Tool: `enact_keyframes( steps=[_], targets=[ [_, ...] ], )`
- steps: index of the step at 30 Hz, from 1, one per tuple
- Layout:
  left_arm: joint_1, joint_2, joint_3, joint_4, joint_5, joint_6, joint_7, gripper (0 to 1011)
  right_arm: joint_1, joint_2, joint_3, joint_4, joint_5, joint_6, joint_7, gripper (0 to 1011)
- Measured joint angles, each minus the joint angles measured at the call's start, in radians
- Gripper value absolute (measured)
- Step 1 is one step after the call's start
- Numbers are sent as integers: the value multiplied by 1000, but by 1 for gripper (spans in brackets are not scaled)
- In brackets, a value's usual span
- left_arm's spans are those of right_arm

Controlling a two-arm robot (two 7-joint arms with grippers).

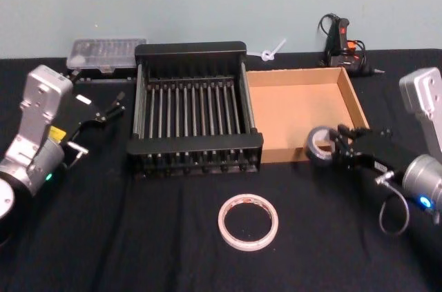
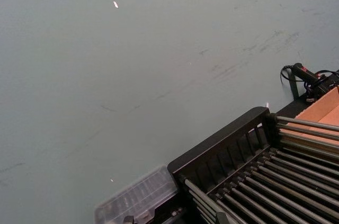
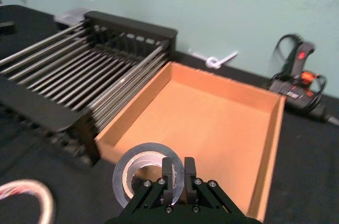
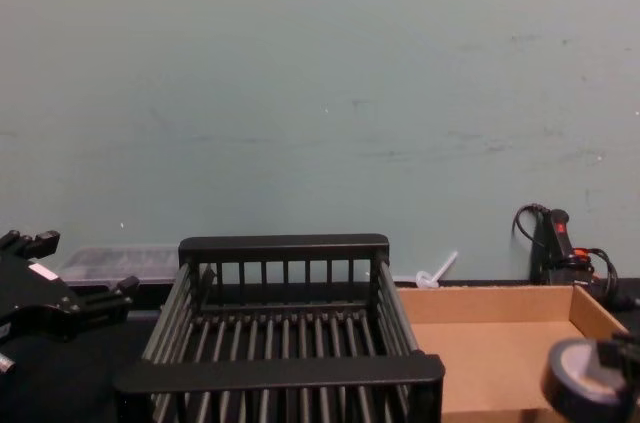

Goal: Pick up the white tape and place it into the black box , Pick up the silver tape and place it into the brown box.

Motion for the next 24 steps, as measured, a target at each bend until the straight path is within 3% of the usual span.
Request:
enact_keyframes(
  steps=[7, 14, 24],
  targets=[
    [0, 0, 0, 0, 0, 0, 0, 1001, 75, -36, -11, 61, -48, -6, -25, 136],
    [0, 0, 0, 0, 0, 0, 0, 1001, 171, -91, -18, 174, -91, -6, -46, 136],
    [0, 0, 0, 0, 0, 0, 0, 1001, 228, -140, -16, 255, -117, -12, -44, 136]
  ],
)
